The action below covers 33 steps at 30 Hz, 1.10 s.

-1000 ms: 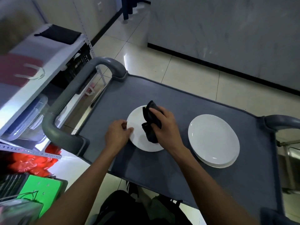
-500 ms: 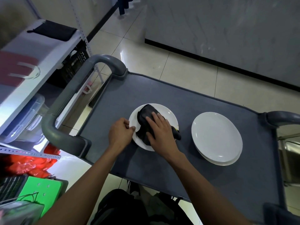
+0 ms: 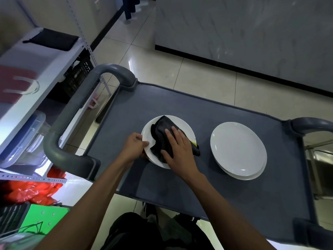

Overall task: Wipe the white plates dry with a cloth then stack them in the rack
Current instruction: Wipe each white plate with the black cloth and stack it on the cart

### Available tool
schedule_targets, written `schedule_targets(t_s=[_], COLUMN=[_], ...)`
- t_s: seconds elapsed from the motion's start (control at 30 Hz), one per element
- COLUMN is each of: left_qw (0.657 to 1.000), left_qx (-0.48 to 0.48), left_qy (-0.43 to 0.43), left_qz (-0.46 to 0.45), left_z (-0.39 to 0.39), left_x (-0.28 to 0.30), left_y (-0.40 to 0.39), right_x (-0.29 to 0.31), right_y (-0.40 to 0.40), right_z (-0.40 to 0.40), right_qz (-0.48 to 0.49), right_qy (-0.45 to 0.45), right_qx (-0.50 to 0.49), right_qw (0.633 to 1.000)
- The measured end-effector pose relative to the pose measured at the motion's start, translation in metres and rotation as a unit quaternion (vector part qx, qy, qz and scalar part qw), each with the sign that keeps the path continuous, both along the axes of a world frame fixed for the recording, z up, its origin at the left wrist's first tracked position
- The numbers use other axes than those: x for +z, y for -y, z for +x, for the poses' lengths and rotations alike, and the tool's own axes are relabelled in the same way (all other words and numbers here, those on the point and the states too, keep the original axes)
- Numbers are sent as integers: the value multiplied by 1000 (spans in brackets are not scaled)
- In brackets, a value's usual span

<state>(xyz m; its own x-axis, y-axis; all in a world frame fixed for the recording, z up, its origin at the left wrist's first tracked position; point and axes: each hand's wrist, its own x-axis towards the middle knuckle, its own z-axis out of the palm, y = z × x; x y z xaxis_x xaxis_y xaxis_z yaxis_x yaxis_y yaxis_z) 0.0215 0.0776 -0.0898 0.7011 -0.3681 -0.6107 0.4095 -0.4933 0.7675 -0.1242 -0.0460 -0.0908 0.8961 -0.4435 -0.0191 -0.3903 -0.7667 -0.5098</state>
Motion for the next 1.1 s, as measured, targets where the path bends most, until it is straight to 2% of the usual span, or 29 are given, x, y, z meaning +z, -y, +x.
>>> schedule_targets(t_s=[0.1, 0.37, 0.63, 0.87, 1.1], left_qw=[997, 984, 984, 979, 968], left_qx=[-11, -94, -95, -99, -142], left_qy=[-59, -122, -91, -51, -29], left_qz=[-38, -85, -123, -169, -207], left_z=[0, 5, -1, -6, -14], left_x=[7, 19, 28, 50, 72], left_y=[0, -9, -10, 4, 24], right_x=[0, 0, 16, 44, 85], right_y=[-4, -21, -23, 3, 44], right_z=[1, -2, 4, 9, 6], right_qz=[1, 25, 22, -115, -204], right_qy=[11, 35, 47, 50, 60], right_qx=[-3, -7, 13, 20, -35], right_qw=[1000, 999, 999, 992, 977])
